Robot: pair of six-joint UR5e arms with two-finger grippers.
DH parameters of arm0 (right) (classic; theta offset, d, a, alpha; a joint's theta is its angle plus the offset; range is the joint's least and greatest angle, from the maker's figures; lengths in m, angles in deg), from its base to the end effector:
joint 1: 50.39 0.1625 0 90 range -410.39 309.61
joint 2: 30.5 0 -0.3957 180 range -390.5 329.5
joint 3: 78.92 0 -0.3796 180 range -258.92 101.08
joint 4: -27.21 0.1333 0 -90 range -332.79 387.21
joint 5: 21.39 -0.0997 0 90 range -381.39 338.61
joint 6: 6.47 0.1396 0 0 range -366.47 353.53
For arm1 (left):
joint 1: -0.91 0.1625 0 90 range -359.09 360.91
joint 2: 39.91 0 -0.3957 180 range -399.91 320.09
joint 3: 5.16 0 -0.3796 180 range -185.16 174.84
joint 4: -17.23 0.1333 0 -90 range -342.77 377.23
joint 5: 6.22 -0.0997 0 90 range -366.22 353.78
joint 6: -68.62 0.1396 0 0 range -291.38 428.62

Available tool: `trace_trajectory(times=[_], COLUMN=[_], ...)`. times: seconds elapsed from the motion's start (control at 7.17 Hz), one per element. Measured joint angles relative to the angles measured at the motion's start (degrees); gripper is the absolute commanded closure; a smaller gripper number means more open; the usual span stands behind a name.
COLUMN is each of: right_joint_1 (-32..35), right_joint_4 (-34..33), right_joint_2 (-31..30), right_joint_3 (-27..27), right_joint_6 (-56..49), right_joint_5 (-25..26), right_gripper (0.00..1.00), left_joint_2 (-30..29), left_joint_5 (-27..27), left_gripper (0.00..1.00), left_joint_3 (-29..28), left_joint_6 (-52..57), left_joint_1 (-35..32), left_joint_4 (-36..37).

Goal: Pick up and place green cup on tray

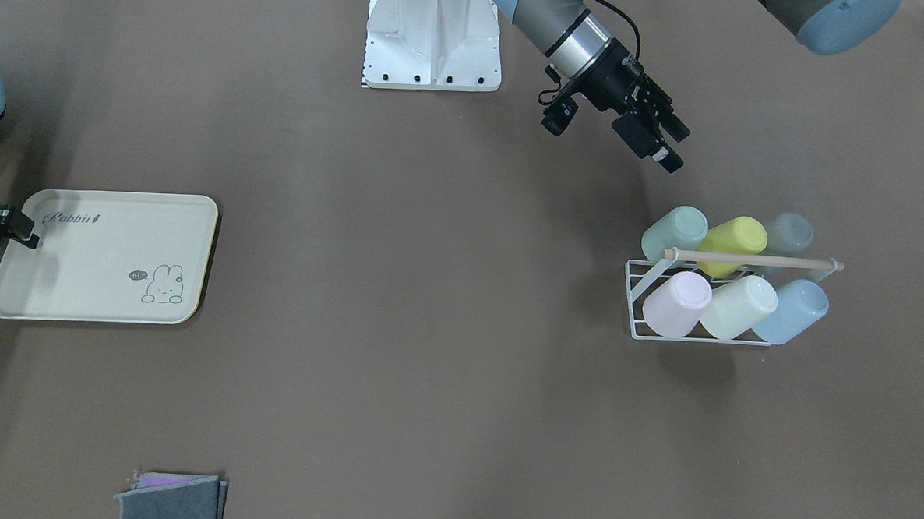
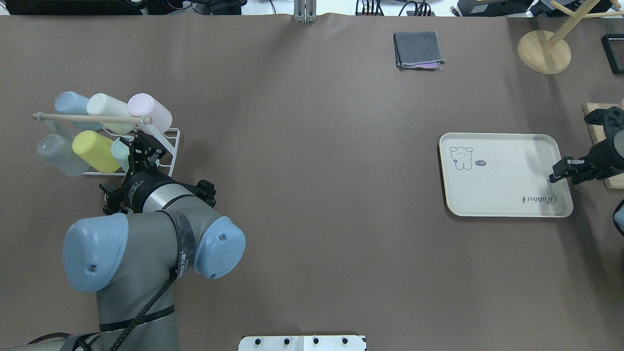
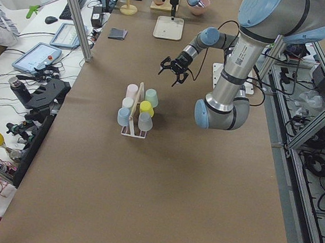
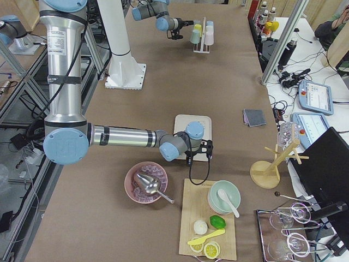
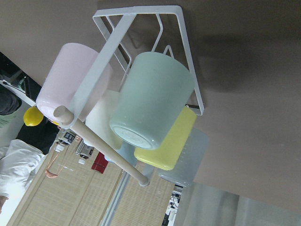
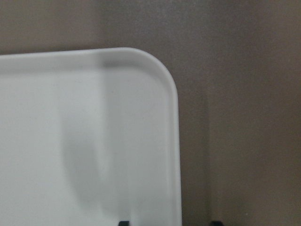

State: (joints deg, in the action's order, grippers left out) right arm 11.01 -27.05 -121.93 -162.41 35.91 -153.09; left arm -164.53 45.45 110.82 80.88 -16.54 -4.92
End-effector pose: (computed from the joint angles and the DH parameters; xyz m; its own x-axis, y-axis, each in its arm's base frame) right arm -0.2052 -0.4609 0.6562 0.6599 0.0583 0.7490 -0.0290 0.9982 -0.0521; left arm 0.4075 -0.3586 0.2786 -0.0440 0.8174 0.5744 -0.9589 0.1268 -0.2540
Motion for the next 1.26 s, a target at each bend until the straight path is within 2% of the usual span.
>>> trace_trajectory(times=[0.14, 0.42, 0.84, 1.26], right_joint_1=[-0.02, -0.04, 0.23, 4.65], right_joint_4=[0.01, 0.01, -0.33, 0.04], right_joint_2=[0.07, 0.11, 0.02, 2.43], right_joint_3=[-0.01, -0.14, -0.09, -1.54], right_joint_6=[-0.04, -0.16, -1.94, -2.22], right_joint_5=[-0.10, -0.49, -0.98, -7.89], right_gripper=[0.86, 1.00, 1.00, 1.00], left_joint_2=[0.68, 1.97, 3.45, 4.18], left_joint_5=[-1.08, -2.50, -4.00, -4.53], left_gripper=[0.02, 0.02, 0.02, 0.02], left_joint_3=[-0.63, -3.20, -5.58, -8.49], left_joint_6=[0.40, 0.91, 1.19, 11.06], left_joint_1=[0.15, 0.13, 1.20, 2.18], left_joint_4=[-1.14, -4.55, -6.63, -12.62])
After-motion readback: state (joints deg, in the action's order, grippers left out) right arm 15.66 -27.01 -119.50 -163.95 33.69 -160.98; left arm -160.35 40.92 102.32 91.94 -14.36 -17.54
